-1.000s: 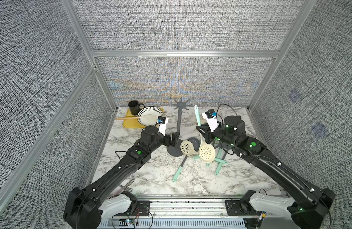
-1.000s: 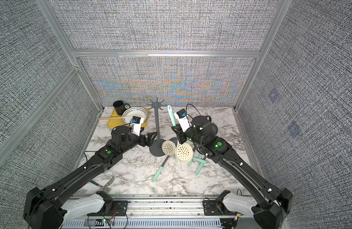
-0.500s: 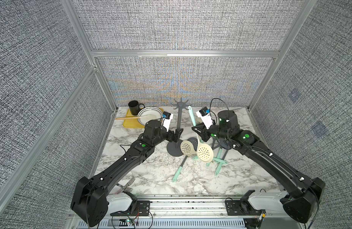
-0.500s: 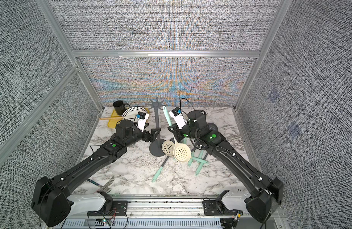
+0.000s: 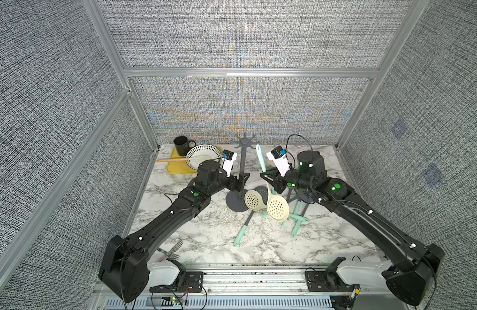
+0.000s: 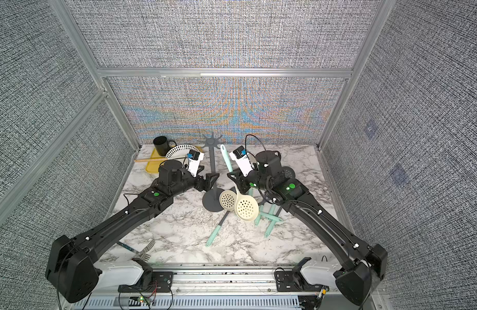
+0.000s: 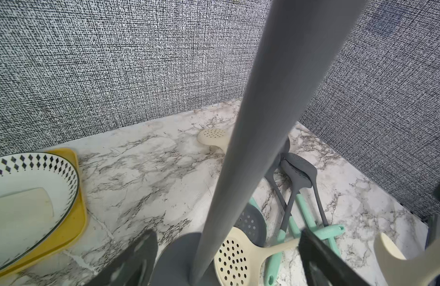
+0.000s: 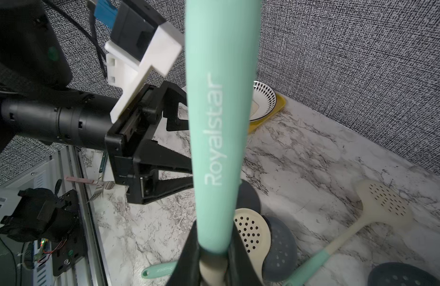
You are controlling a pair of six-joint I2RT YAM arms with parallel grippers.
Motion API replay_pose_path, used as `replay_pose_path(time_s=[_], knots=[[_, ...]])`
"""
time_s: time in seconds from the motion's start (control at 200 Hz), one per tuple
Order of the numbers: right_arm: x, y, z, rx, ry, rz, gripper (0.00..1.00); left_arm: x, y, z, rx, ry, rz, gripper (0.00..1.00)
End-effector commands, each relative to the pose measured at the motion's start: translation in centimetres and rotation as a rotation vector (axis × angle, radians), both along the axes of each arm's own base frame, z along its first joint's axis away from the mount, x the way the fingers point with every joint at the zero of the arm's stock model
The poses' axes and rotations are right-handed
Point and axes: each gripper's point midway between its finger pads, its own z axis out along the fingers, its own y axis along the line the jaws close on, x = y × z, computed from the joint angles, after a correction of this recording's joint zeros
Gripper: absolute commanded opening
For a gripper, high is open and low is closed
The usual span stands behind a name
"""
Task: Hang the skimmer on the kitchen utensil rack
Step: Hang the skimmer on the rack.
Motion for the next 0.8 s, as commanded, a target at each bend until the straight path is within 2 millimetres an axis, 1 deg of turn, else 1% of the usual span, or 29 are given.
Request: replay_pose_path(time_s=[0.0, 0.2, 0.42, 0.666, 0.796], knots=[[-0.4, 0.4, 0.6, 0.011, -0.021, 0.027, 0.00, -0.1, -0.3, 0.7, -0.013, -0.018, -0.020, 0.89], [-0.9, -0.1, 1.1, 0.022, -0.043, 0.016, 0.00, -0.2, -0.3, 0.7, -0.011, -0.016, -0.020, 0.88], [-0.2, 0.2, -0.2, -0.012, -0.007, 0.001, 0.00, -0.4, -0.3, 0.8, -0.018, -0.012, -0.028, 0.87], [0.5, 0.4, -0.8, -0.029, 0.006, -0.018, 0.00, -0.6, -0.4, 0.5, -0.018, -0.004, -0.038, 0.87], [0.5, 0.8, -0.1, -0.012, -0.006, -0.013, 0.00, -0.7, -0.5, 0.5, -0.020, -0.003, -0.046, 0.87]])
